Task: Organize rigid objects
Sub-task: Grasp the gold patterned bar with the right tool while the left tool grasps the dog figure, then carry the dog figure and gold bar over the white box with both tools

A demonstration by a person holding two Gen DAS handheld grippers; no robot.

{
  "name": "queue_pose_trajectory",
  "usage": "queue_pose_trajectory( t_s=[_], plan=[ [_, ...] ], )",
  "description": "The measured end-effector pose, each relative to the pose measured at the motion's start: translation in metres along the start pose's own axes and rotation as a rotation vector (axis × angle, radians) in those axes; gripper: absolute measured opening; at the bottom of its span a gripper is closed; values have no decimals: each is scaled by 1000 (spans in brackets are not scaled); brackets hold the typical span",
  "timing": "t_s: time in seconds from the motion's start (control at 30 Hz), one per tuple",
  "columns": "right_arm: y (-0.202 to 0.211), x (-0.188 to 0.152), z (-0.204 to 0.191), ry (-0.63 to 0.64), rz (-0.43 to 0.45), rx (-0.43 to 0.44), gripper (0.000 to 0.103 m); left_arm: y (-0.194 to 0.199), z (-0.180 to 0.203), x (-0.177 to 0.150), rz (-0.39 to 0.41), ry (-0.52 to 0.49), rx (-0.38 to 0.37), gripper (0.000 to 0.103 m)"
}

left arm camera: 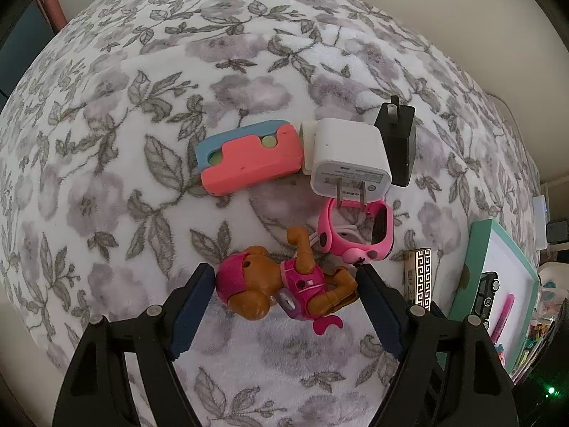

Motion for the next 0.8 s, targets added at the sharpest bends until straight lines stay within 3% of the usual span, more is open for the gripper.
queue_pose_trajectory(
  t_s=[0.2,0.53,0.8],
  plan=[
    [0,-1,-4,0,2,-9,24,7,-5,-1,6,-6,15,82],
    [15,-4,13,-40,12,47,22,27,0,-4,54,-2,15,82],
    [64,1,32,-118,146,101,22,66,6,-6,164,-7,-23,82]
  ],
)
Point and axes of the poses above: each gripper's, at about its wrist camera, not at the fingertips, and y roughly against the way its jaws point, z to its right, x to its top, the point moved 1 cm from there along -y, roughly the way its jaws point, and after that the axes turned 5 degrees about -z, right-handed, at the moved point
